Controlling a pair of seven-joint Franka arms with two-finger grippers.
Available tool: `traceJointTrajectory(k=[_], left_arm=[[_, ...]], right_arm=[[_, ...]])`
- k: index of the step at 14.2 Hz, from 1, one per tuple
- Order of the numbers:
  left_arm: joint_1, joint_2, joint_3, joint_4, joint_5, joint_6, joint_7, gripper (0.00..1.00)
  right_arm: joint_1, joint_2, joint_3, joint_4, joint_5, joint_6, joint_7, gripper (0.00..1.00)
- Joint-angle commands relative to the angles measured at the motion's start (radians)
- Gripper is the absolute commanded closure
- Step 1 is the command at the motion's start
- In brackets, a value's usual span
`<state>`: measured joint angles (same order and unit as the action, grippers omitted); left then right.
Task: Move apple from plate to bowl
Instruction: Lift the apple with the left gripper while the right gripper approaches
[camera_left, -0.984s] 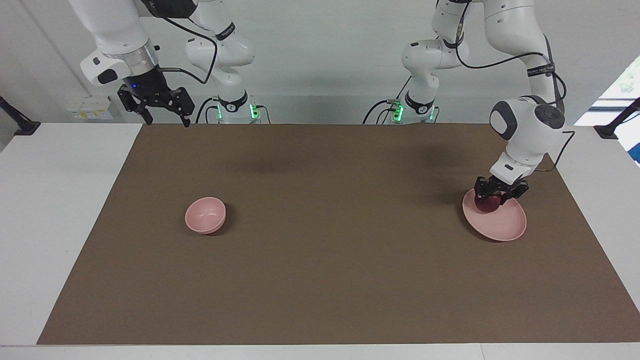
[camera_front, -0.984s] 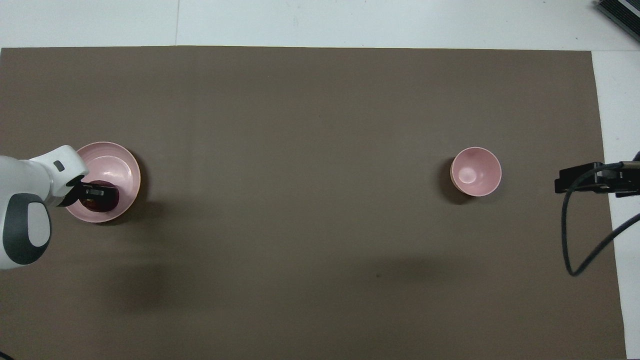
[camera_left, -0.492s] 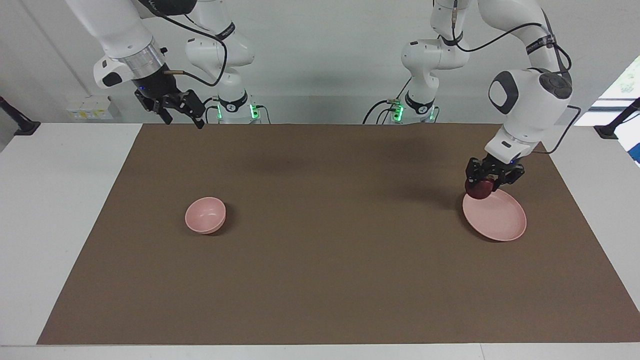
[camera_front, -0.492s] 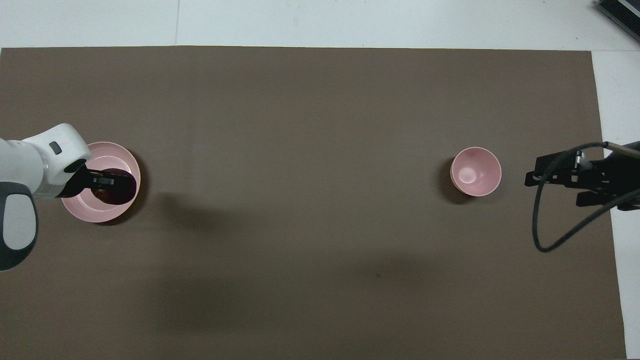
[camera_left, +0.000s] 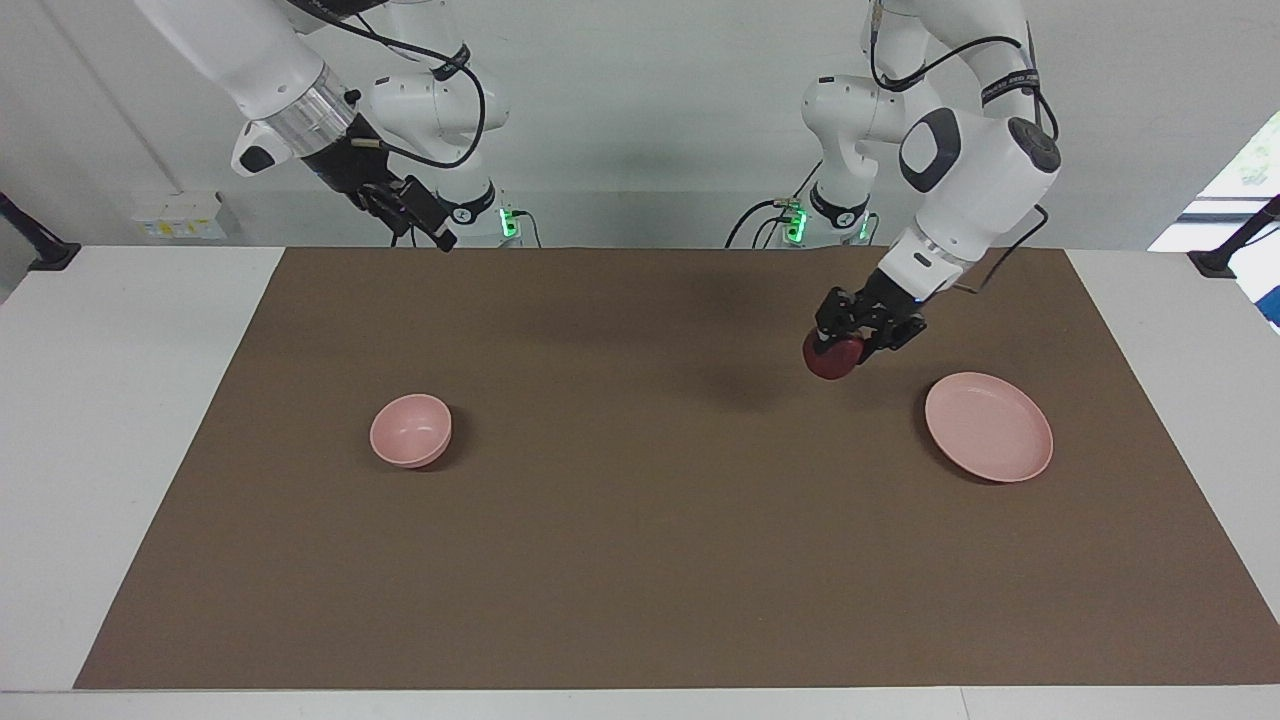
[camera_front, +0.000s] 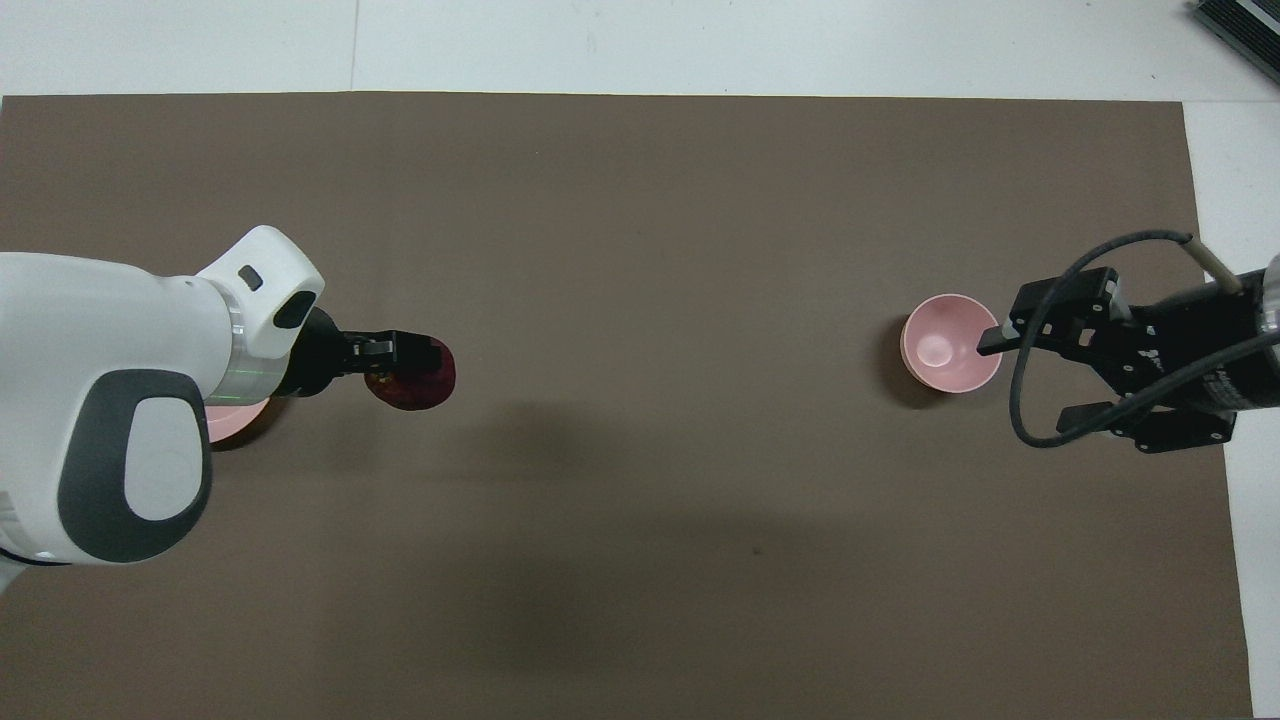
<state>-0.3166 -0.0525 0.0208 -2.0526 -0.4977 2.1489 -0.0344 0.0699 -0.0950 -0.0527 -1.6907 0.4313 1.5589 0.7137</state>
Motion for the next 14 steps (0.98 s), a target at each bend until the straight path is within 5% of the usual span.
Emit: traceJointTrajectory(k=[1, 7, 14], left_arm=[[-0.08, 0.013, 0.01, 0.031, -0.116, 0.044, -0.054, 1.0], [-0.183, 0.013, -0.05, 0.029, -0.309, 0.245, -0.098, 1.0], [-0.19, 0.013, -0.211, 0.026, -0.472, 0.569, -0.107, 1.0]], right_arm=[[-0.002, -0.003, 0.001, -0.023, 0.098, 0.044, 0.139, 0.0], [0.033, 0.084, 0.001, -0.064, 0.409, 0.243, 0.364, 0.0], [0.105, 0.152, 0.001, -0.079, 0.526, 0.323, 0.517, 0.0]])
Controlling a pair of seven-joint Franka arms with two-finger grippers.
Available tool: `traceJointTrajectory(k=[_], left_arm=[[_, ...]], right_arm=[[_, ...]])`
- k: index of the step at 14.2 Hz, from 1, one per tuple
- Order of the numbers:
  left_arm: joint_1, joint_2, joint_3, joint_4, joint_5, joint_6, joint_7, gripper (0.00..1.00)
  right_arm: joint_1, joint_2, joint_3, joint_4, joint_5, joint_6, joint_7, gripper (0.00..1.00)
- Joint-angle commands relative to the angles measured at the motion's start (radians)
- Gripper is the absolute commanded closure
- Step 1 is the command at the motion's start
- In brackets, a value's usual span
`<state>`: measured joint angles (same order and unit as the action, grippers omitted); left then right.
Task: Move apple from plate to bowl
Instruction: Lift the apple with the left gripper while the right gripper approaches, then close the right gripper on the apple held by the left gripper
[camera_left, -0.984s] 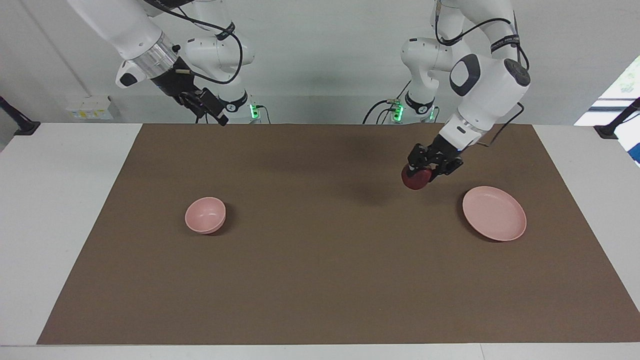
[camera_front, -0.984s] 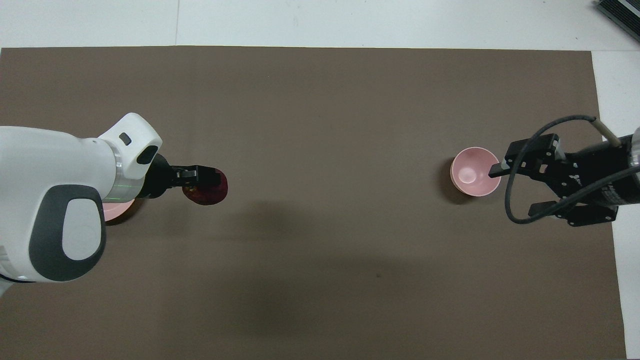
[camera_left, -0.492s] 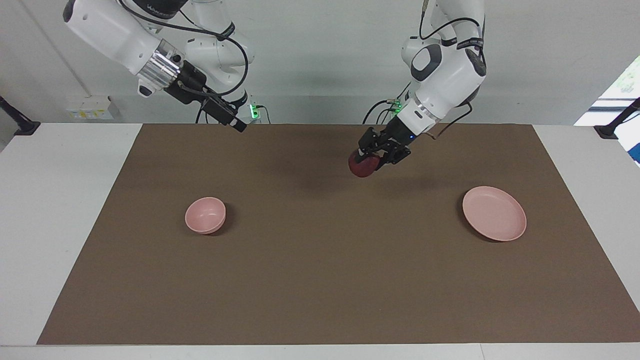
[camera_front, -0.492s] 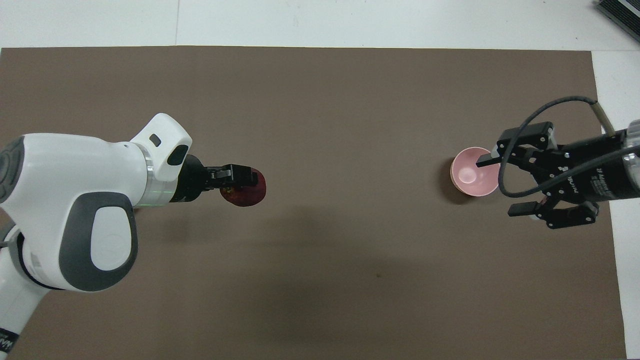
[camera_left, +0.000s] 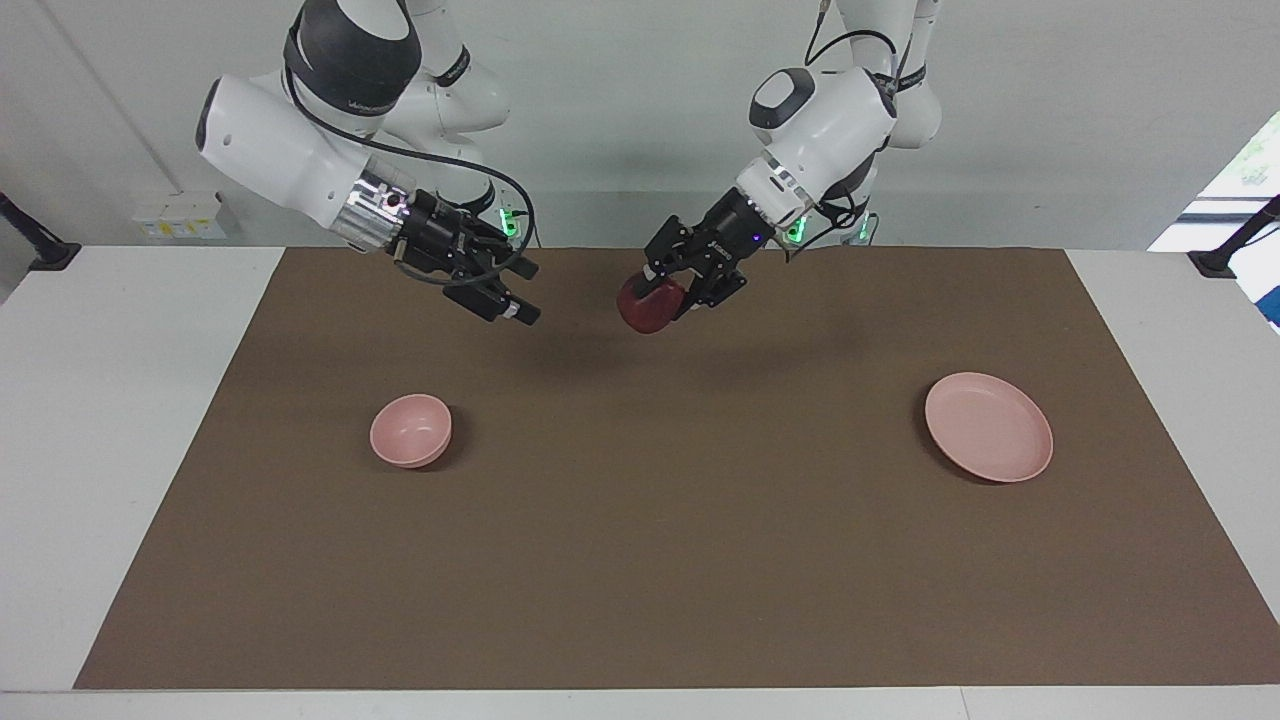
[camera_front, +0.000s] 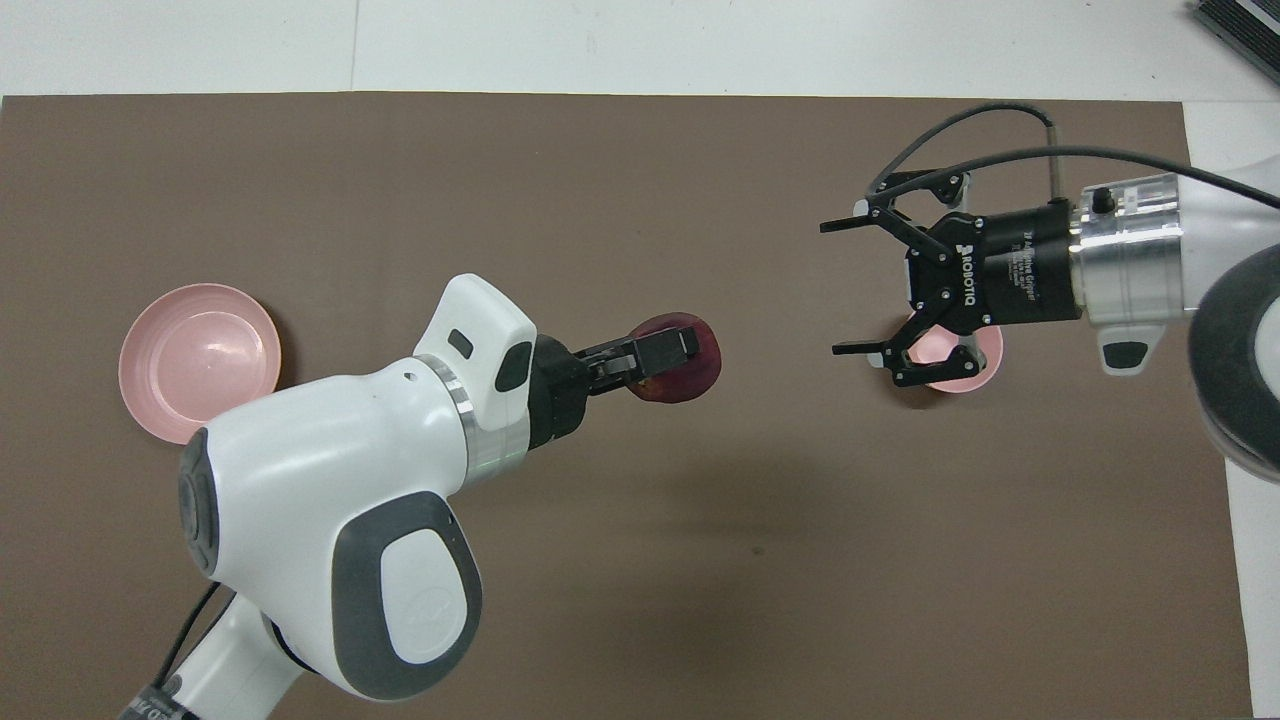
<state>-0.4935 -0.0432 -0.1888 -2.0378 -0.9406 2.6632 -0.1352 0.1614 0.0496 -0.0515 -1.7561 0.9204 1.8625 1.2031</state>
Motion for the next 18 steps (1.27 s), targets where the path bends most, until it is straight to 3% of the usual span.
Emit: traceJointTrajectory(k=[1, 12, 18], left_arm=[[-0.013, -0.001, -0.001, 0.016, -0.038, 0.06, -0.006, 1.0], [-0.013, 0.002, -0.032, 0.037, -0.06, 0.124, -0.006, 1.0], [-0.013, -0.007, -0.058, 0.036, -0.069, 0.124, -0.006, 1.0]], right_arm=[[0.032, 0.006, -0.001, -0.028, 0.037, 0.015, 0.027, 0.0], [0.162, -0.014, -0.001, -0.091, 0.035, 0.059, 0.001, 0.0], [0.167, -0.013, 0.001, -0.088, 0.037, 0.095, 0.003, 0.0]])
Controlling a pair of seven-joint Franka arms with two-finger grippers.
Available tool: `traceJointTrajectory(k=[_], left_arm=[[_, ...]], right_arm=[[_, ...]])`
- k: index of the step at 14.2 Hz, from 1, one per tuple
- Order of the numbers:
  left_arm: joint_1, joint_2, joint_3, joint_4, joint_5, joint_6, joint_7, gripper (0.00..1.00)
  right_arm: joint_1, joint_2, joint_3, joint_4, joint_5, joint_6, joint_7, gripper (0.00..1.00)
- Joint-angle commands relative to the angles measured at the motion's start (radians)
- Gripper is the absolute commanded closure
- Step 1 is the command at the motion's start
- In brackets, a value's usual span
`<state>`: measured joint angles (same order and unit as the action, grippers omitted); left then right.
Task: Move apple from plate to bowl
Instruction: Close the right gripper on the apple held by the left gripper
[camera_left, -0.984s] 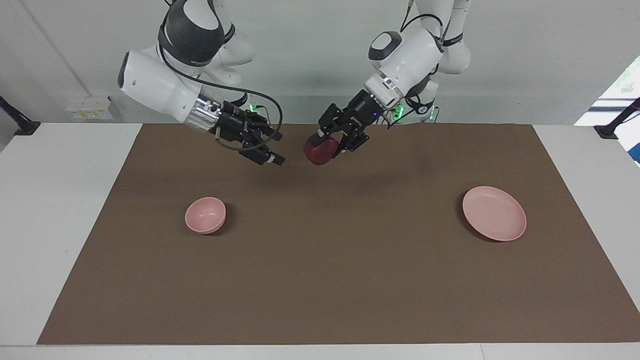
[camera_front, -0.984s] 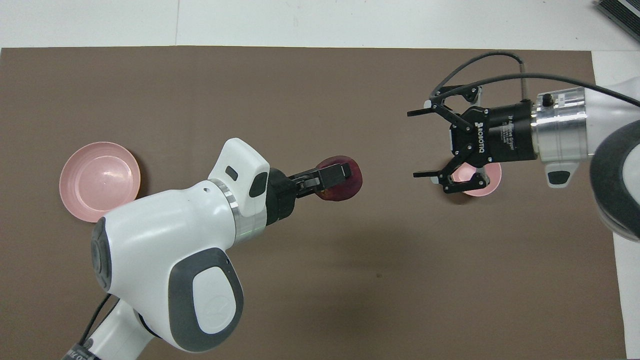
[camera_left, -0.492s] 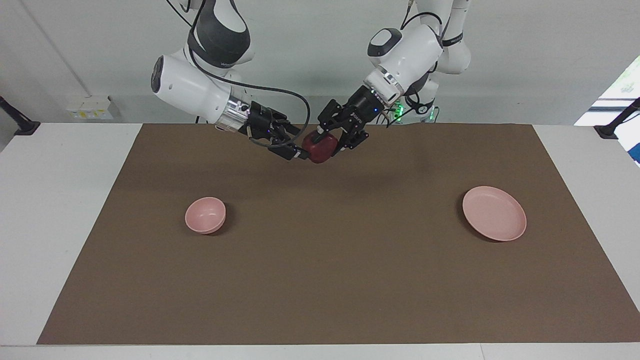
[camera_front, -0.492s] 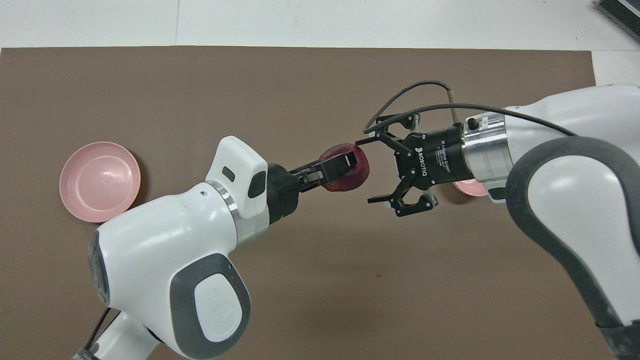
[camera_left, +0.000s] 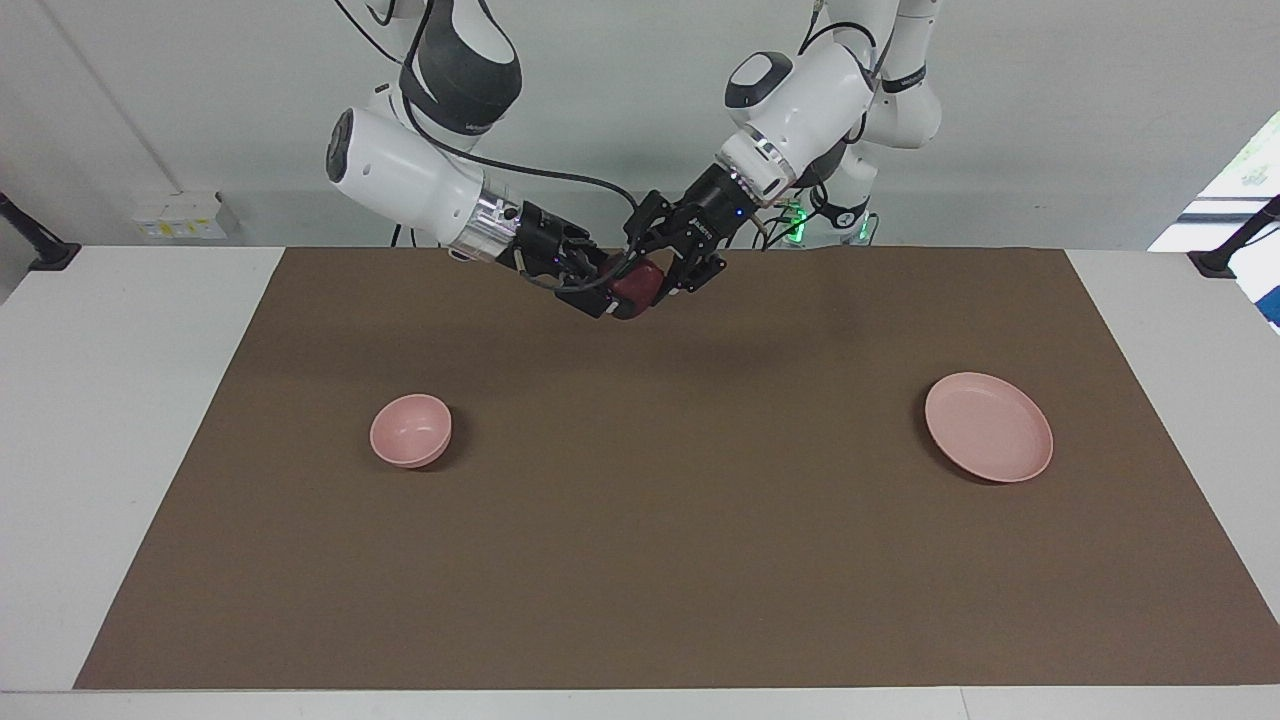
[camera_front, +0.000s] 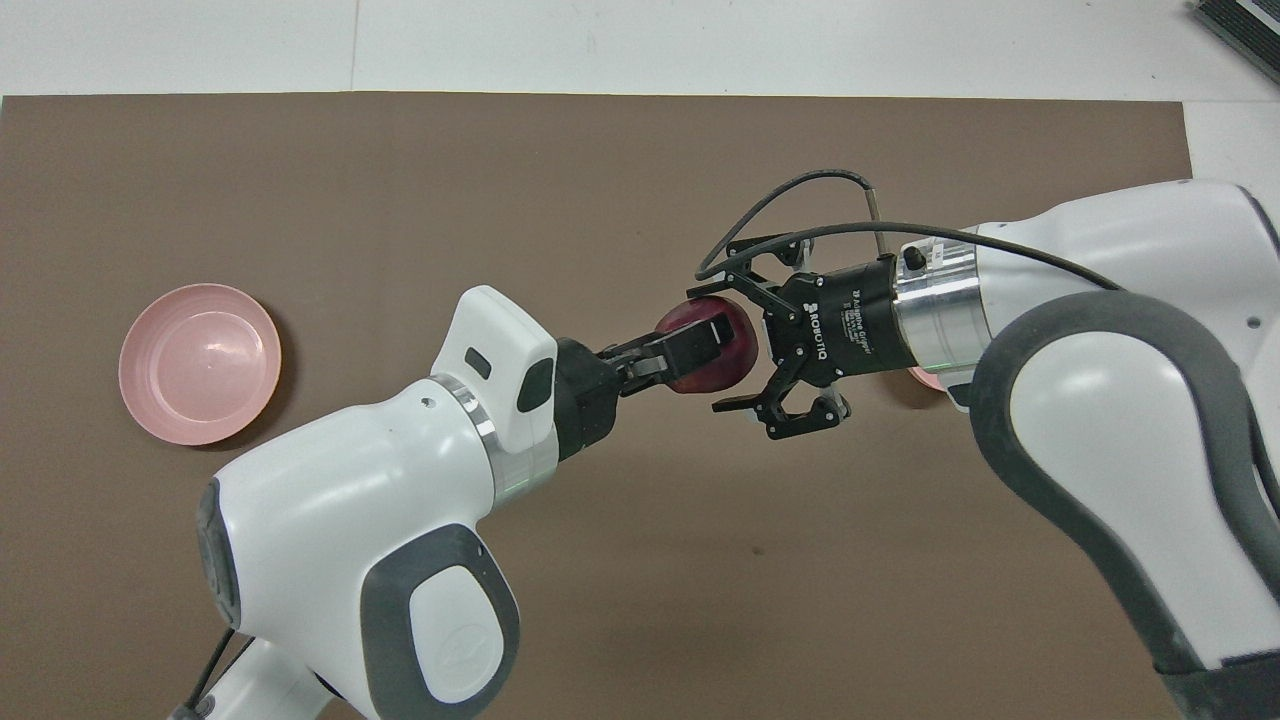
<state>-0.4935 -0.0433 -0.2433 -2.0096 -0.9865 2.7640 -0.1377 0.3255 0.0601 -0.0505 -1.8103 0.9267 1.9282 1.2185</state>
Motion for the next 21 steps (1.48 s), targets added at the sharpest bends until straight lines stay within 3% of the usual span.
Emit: traceJointTrajectory(k=[1, 2, 4, 9, 10, 11, 12, 14, 21], left_arm=[[-0.013, -0.01, -0.005, 0.008, -0.024, 0.023, -0.003, 1.0], [-0.013, -0.01, -0.007, 0.008, -0.024, 0.023, -0.003, 1.0], [-0.013, -0.012, -0.007, 0.008, -0.026, 0.022, -0.005, 1.0], [-0.013, -0.012, -0.013, 0.006, -0.026, 0.019, -0.005, 0.99], [-0.013, -0.012, -0.013, 0.006, -0.026, 0.017, -0.01, 0.94], [-0.011, -0.012, -0.013, 0.006, -0.026, 0.016, -0.011, 0.82], [-0.011, -0.012, -0.013, 0.006, -0.026, 0.014, -0.011, 0.59], [-0.011, -0.012, -0.013, 0.006, -0.026, 0.014, -0.011, 0.37], [-0.004, -0.01, -0.01, 0.008, -0.026, 0.009, -0.019, 0.23]], right_arm=[[0.003, -0.023, 0.0, -0.034, 0.031, 0.029, -0.013, 0.0], [0.004, -0.023, 0.0, -0.034, 0.031, 0.029, -0.014, 0.13], [0.006, -0.022, 0.0, -0.032, 0.046, 0.029, -0.014, 1.0], [0.001, -0.019, 0.0, -0.026, 0.046, 0.012, -0.047, 1.0], [0.001, -0.019, 0.0, -0.026, 0.046, 0.011, -0.048, 1.0], [0.001, -0.017, 0.0, -0.026, 0.046, 0.012, -0.05, 1.0], [0.001, -0.017, 0.0, -0.026, 0.046, 0.012, -0.056, 1.0], [0.001, -0.019, 0.0, -0.026, 0.046, 0.011, -0.063, 1.0], [0.001, -0.019, -0.002, -0.026, 0.044, 0.012, -0.063, 1.0]])
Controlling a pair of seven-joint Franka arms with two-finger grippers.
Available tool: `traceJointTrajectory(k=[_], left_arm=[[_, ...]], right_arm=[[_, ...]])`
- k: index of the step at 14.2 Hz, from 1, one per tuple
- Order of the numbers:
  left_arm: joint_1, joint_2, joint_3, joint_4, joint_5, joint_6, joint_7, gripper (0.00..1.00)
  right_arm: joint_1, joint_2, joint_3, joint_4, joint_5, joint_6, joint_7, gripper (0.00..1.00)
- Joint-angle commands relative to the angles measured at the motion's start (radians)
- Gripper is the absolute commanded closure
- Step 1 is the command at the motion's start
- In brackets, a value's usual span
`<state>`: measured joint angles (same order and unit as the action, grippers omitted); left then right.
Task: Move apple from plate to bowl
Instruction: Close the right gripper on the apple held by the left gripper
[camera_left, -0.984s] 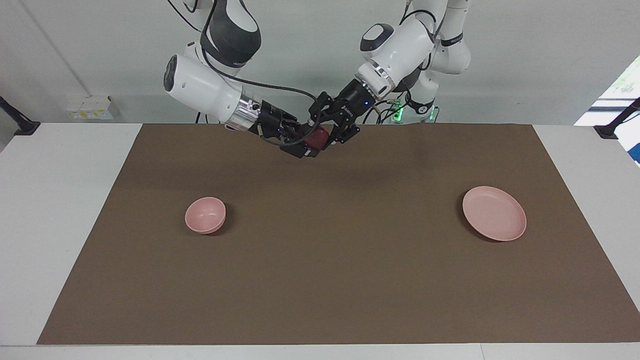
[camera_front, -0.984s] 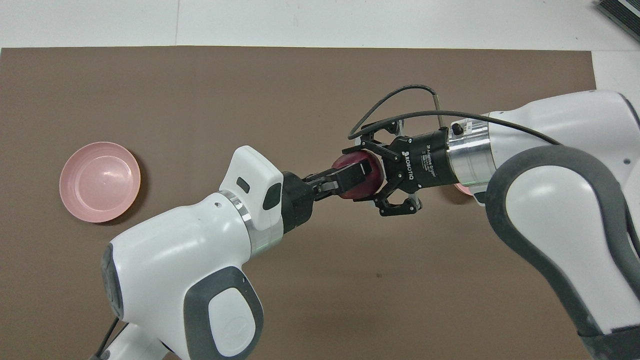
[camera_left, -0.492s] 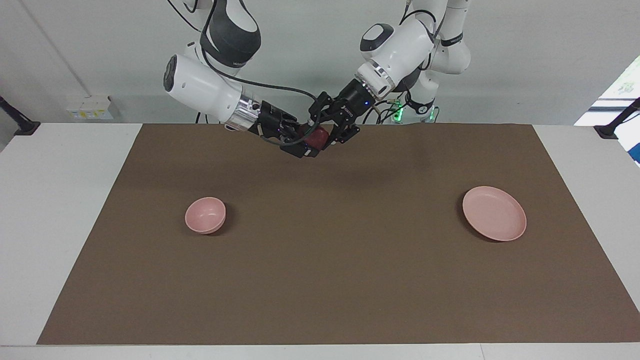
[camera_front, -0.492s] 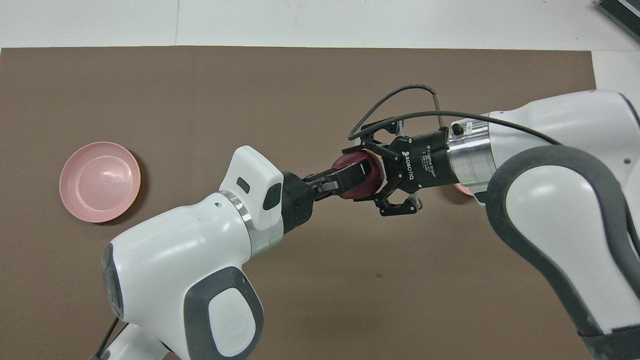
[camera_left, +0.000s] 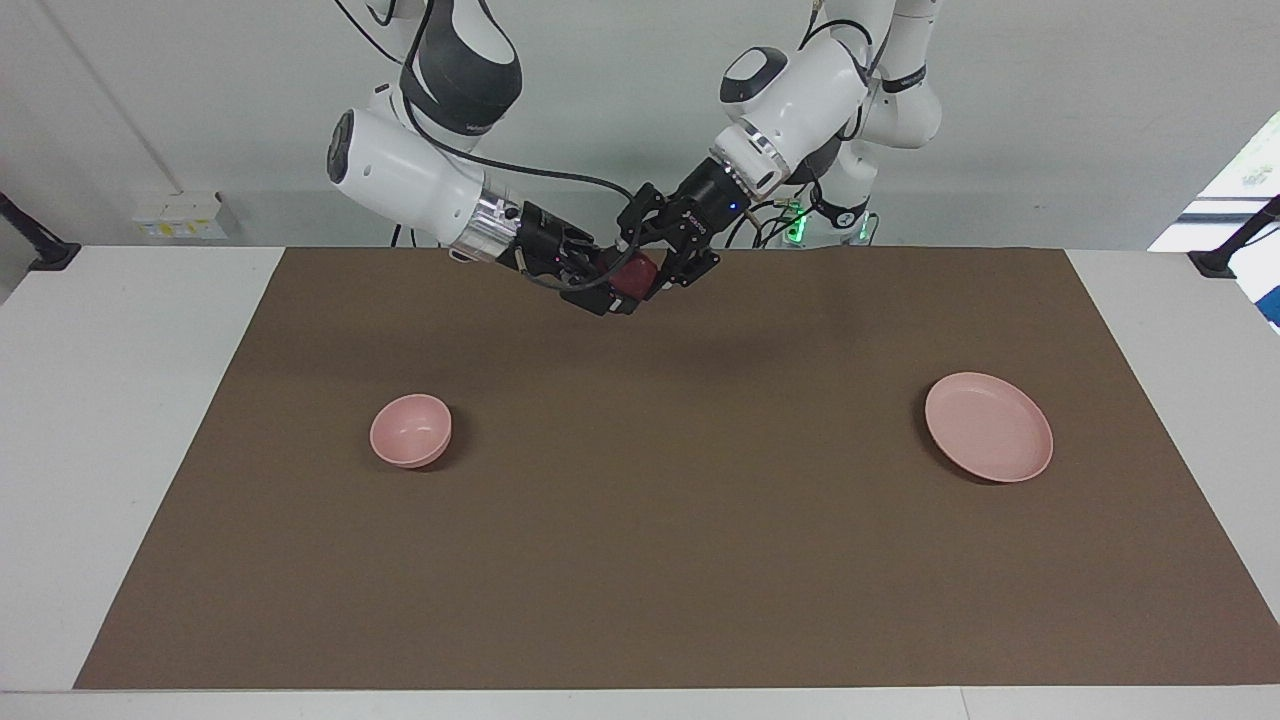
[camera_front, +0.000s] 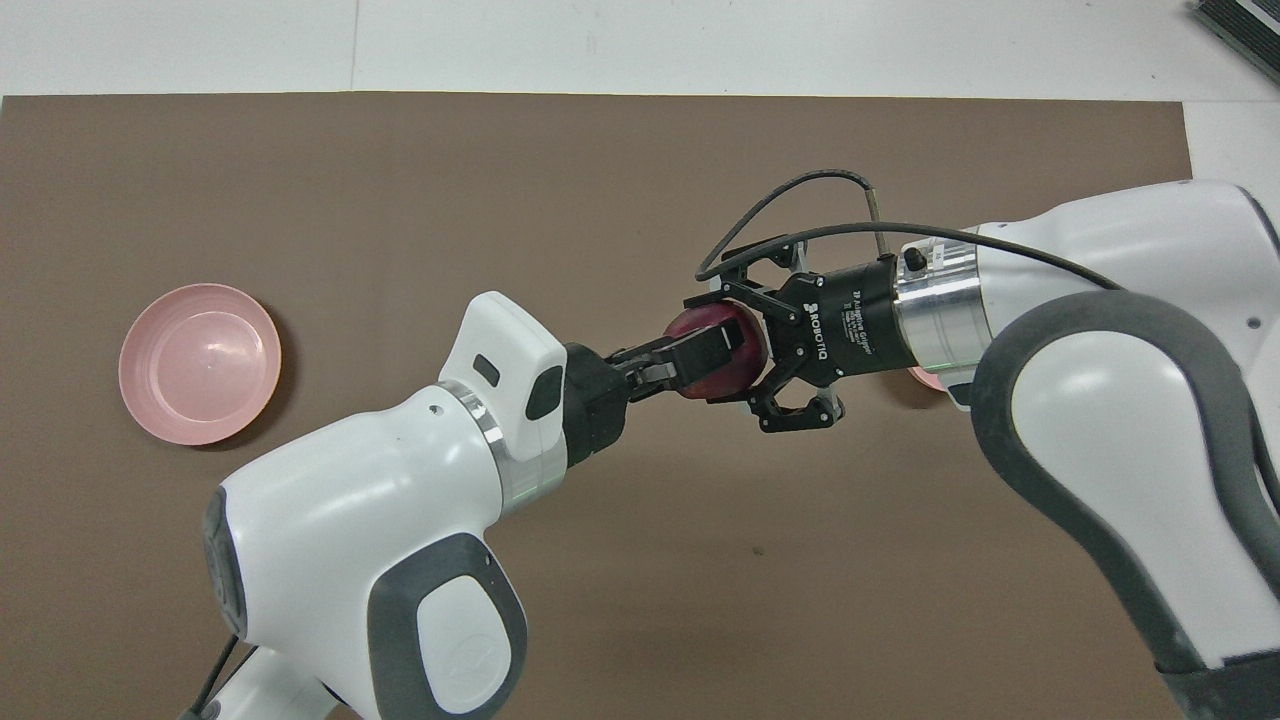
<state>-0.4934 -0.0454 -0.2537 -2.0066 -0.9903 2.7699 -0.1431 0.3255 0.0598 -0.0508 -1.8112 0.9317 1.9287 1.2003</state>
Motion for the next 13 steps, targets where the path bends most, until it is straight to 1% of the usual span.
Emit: traceJointTrajectory(k=[1, 3, 7, 10, 11, 13], left_arm=[[-0.004, -0.008, 0.001, 0.005, -0.021, 0.003, -0.013, 0.21], [-0.004, -0.008, 0.001, 0.005, -0.021, 0.003, -0.015, 0.21], [-0.001, -0.007, 0.002, 0.006, -0.018, -0.001, -0.018, 0.0], [0.007, -0.001, 0.007, 0.014, -0.001, -0.015, -0.05, 0.0], [0.012, 0.001, 0.011, 0.014, 0.001, -0.035, -0.05, 0.0], [0.061, 0.001, 0.011, 0.019, 0.027, -0.107, -0.052, 0.0]], right_arm=[[0.001, -0.018, 0.0, -0.025, 0.039, 0.012, -0.045, 1.0], [0.001, -0.018, 0.0, -0.025, 0.039, 0.012, -0.045, 1.0], [0.001, -0.017, -0.001, -0.024, 0.038, 0.012, -0.047, 1.0], [-0.014, -0.017, -0.001, -0.023, 0.035, -0.014, -0.067, 1.0], [-0.014, -0.017, -0.003, -0.025, 0.032, -0.016, -0.068, 1.0], [-0.014, -0.018, -0.003, -0.028, 0.022, -0.016, -0.07, 1.0]])
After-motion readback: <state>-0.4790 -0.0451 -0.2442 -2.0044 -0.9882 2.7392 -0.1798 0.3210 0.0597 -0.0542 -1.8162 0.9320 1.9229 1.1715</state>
